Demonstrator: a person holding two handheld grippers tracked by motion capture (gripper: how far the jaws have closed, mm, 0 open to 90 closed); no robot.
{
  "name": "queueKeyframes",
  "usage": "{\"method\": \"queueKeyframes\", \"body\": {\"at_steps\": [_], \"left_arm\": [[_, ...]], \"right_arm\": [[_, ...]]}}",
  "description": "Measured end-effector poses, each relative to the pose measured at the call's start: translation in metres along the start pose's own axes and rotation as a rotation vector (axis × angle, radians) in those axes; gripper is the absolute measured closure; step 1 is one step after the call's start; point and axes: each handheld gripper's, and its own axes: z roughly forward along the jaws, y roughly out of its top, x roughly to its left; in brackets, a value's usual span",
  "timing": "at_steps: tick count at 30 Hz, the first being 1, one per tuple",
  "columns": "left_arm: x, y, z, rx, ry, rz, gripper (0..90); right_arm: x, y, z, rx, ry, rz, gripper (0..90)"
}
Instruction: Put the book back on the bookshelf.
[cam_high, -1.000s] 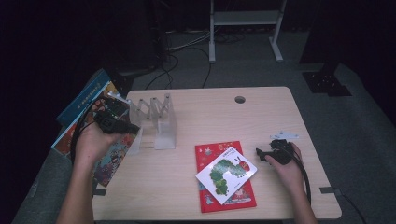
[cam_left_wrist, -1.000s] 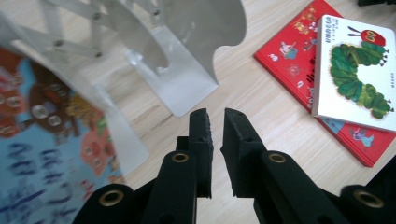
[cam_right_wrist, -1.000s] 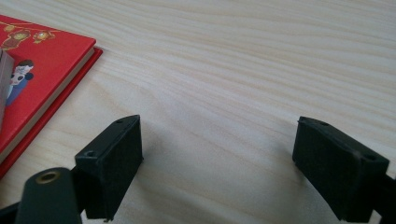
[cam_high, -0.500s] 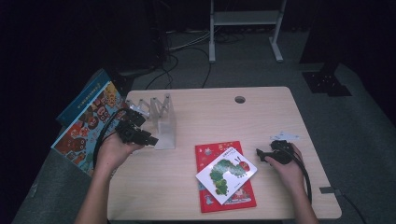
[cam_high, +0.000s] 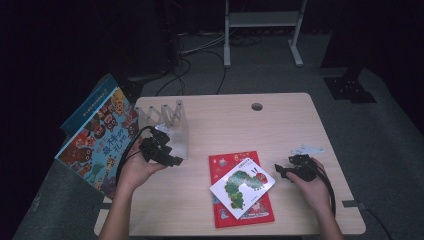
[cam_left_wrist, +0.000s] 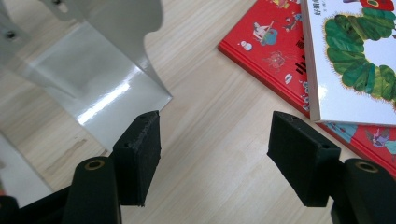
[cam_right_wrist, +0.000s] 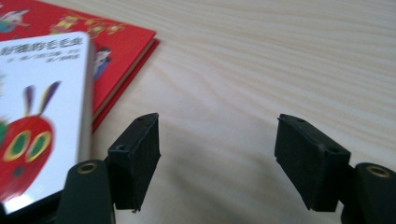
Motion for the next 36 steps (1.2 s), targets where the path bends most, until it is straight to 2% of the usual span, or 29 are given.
{"method": "queueKeyframes", "body": {"at_steps": [6,12,17,27,30,36], "left_arm": [[-0.007,-0.002,0.015,0.005,-0.031,0.012,30.9],[-0.010,-0.009,0.030,-0.002,-0.054,0.010,29.1],[-0.011,-0.012,0.039,0.018,-0.067,0.010,28.9],[-0.011,-0.017,0.046,0.038,-0.073,0.002,28.6],[-0.011,-0.016,0.047,0.041,-0.077,0.002,28.0],[-0.013,-0.016,0.051,0.050,-0.082,0.007,27.4]], "right_arm": [[0.011,-0.011,-0.018,-0.024,0.045,-0.019,30.4],[0.026,-0.017,-0.036,-0.038,0.095,-0.068,28.4],[0.042,-0.020,-0.043,-0.042,0.125,-0.099,27.7],[0.071,-0.029,-0.035,-0.024,0.151,-0.162,23.5],[0.075,-0.029,-0.031,-0.017,0.161,-0.182,23.1],[0.076,-0.028,-0.028,-0.016,0.164,-0.177,23.2]]}}
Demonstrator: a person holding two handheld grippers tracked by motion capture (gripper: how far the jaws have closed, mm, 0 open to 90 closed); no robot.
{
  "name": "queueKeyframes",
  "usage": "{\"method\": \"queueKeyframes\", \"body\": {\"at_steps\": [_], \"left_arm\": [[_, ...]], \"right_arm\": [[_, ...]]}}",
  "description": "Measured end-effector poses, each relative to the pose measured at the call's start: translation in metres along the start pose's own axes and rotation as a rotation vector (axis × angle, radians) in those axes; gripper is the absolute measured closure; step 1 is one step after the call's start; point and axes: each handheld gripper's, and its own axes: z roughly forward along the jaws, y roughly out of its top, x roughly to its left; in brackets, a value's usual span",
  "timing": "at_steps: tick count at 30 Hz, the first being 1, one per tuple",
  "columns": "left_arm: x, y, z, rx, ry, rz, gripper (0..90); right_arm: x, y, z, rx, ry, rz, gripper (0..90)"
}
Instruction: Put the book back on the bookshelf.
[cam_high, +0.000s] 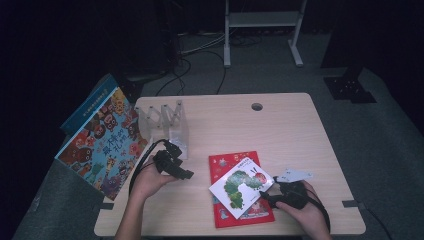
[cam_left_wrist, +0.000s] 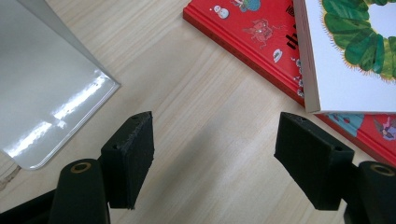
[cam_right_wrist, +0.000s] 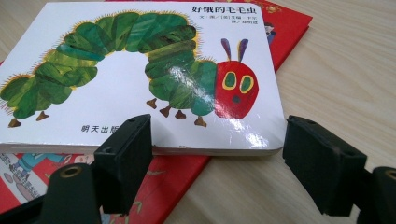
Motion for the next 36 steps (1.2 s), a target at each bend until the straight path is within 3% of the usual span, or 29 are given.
{"method": "queueKeyframes", "body": {"at_steps": [23,36], "left_arm": [[0.000,0.005,0.012,-0.009,-0.066,-0.006,24.6],[-0.008,0.010,0.033,0.041,-0.107,0.005,22.2]], "right_arm": [[0.026,0.031,0.034,0.008,-0.014,-0.015,23.4],[0.030,0.039,0.046,-0.005,-0.003,-0.007,22.9]]}}
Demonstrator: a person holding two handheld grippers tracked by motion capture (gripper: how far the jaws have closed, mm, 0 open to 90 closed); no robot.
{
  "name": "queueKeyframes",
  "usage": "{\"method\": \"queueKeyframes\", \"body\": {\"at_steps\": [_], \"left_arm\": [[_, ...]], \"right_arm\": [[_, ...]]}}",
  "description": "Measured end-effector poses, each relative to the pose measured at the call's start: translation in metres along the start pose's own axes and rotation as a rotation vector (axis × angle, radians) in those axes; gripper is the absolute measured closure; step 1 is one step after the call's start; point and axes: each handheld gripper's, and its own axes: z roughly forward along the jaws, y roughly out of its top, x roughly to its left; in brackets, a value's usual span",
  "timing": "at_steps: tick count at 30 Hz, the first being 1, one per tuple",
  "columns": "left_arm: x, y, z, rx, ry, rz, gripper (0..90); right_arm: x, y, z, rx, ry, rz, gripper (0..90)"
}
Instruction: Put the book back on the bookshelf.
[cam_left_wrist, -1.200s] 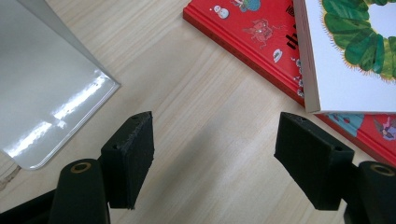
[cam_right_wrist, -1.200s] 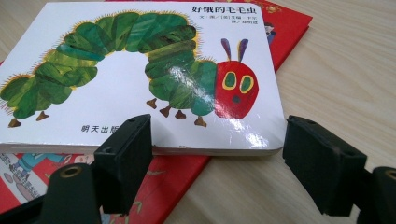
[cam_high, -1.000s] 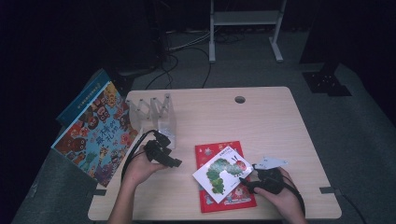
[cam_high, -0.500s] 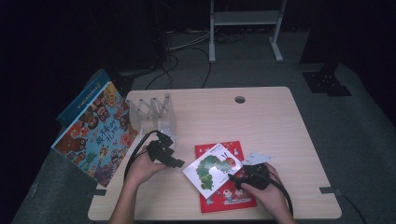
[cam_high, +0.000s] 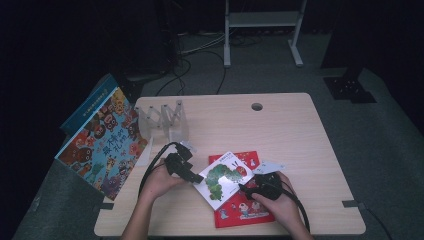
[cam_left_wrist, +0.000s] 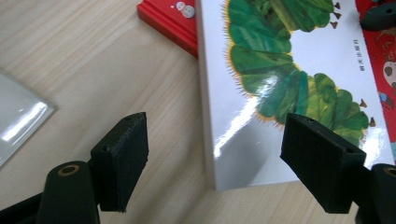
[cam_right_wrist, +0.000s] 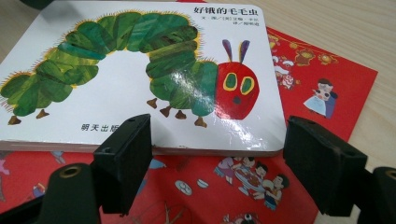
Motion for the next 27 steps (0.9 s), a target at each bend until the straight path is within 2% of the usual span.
{"method": "queueKeyframes", "body": {"at_steps": [11,20,27], "left_arm": [[-0.007,0.001,0.017,0.045,-0.041,0.025,18.4],[-0.009,-0.001,0.026,0.060,-0.092,0.005,9.5],[-0.014,-0.001,0.029,0.060,-0.102,0.038,5.1]], "right_arm": [[0.002,-0.001,0.001,-0.013,-0.007,-0.011,21.9],[0.004,-0.004,0.003,0.001,-0.001,-0.032,16.9],[0.006,-0.007,0.005,0.015,0.000,-0.048,12.7]]}}
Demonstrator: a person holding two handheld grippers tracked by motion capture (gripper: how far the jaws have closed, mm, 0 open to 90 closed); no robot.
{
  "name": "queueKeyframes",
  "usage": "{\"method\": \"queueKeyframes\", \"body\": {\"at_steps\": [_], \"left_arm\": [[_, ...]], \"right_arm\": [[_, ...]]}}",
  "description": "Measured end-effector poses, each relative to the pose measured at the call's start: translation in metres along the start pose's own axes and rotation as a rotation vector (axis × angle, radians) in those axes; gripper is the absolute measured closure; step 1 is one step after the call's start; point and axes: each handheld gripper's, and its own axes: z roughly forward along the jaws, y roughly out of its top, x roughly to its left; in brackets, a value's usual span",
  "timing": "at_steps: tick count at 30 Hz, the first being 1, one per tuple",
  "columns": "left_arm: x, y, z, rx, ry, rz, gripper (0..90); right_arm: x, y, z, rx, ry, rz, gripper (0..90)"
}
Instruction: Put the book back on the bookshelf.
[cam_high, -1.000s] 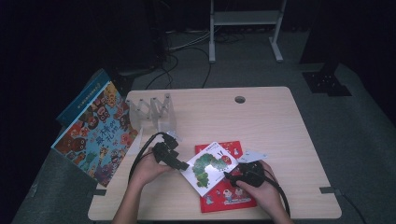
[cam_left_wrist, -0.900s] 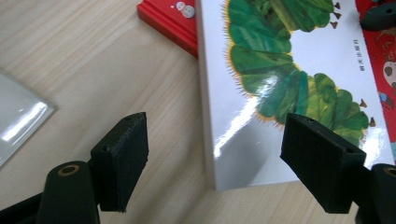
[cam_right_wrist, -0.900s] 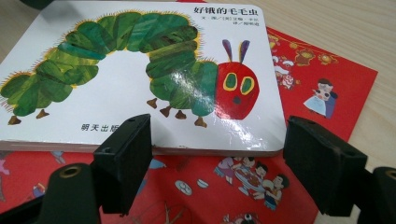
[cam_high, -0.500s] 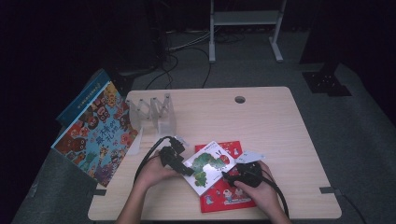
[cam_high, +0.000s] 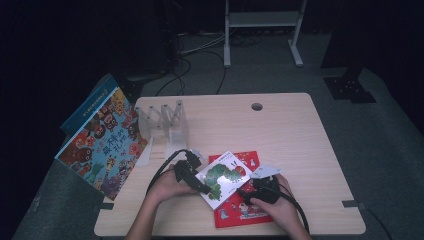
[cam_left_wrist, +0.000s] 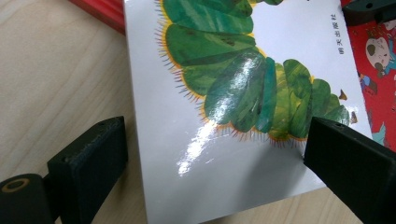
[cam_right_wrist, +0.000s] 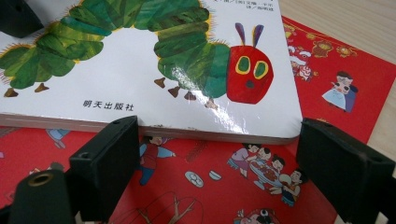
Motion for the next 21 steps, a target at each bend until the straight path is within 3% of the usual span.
{"method": "queueKeyframes", "body": {"at_steps": [4,13,21], "left_arm": [[-0.0052,0.0012,0.0032,0.012,-0.002,0.025,2.5],[-0.0086,0.0065,0.0057,0.040,0.014,0.009,0.5],[-0.0107,0.0075,0.0043,0.053,0.023,0.025,0.7]], "right_arm": [[-0.0004,-0.0005,0.0004,-0.003,0.002,0.001,11.5],[-0.0005,-0.0029,0.0017,-0.022,0.000,0.000,9.6],[-0.0013,-0.0039,0.0034,-0.027,-0.012,0.011,5.1]]}}
